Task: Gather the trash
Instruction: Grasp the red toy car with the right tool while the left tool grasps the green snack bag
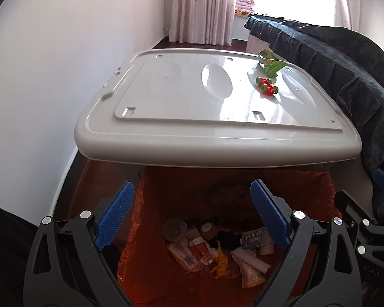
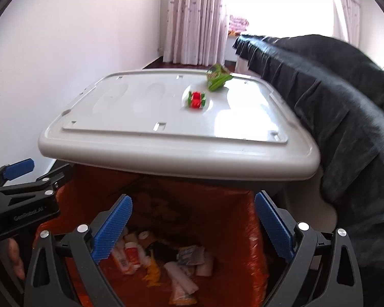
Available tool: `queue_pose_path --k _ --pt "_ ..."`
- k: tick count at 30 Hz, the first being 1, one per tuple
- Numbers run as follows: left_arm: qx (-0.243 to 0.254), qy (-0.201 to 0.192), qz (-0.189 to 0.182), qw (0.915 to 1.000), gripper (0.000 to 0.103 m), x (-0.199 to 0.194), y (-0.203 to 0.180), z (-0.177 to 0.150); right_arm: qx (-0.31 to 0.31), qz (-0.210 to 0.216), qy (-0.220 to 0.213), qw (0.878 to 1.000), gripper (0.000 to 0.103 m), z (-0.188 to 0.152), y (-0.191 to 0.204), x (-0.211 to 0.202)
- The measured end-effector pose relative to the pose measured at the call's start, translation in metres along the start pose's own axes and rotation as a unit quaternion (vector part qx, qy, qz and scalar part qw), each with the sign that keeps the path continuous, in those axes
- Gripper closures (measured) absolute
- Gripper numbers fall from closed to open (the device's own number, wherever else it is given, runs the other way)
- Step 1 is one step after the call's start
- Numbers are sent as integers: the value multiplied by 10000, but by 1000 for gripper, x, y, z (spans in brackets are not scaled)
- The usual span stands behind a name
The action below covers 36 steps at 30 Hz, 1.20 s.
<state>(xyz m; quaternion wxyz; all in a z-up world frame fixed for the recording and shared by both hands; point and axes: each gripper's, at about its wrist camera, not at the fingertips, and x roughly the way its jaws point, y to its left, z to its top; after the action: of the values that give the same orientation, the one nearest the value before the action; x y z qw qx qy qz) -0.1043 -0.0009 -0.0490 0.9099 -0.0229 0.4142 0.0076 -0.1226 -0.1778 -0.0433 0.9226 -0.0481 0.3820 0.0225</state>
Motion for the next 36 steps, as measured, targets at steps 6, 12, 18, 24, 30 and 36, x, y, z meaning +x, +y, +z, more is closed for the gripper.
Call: queue_pose_path --k 6,12,18,24,30,36 --pt "-20 32 -16 10000 13 2 1 2 69 -120 72 9999 8 7 -11 5" --pt "-209 -210 -144 9995 13 -3 11 19 213 -216 151 9994 8 36 -29 19" --pt "-222 -728 -198 9969 13 -12 11 48 193 -127 77 9997 8 88 -35 54" --pt "29 -909 -271 9955 13 -6 -5 72 421 89 362 9984 10 132 -29 121" --pt "63 -830 -427 9956 13 9 -13 82 311 147 722 9968 17 162 -15 184" --pt "45 -812 -464 9956 13 17 -12 83 165 123 1015 9946 28 177 -7 225"
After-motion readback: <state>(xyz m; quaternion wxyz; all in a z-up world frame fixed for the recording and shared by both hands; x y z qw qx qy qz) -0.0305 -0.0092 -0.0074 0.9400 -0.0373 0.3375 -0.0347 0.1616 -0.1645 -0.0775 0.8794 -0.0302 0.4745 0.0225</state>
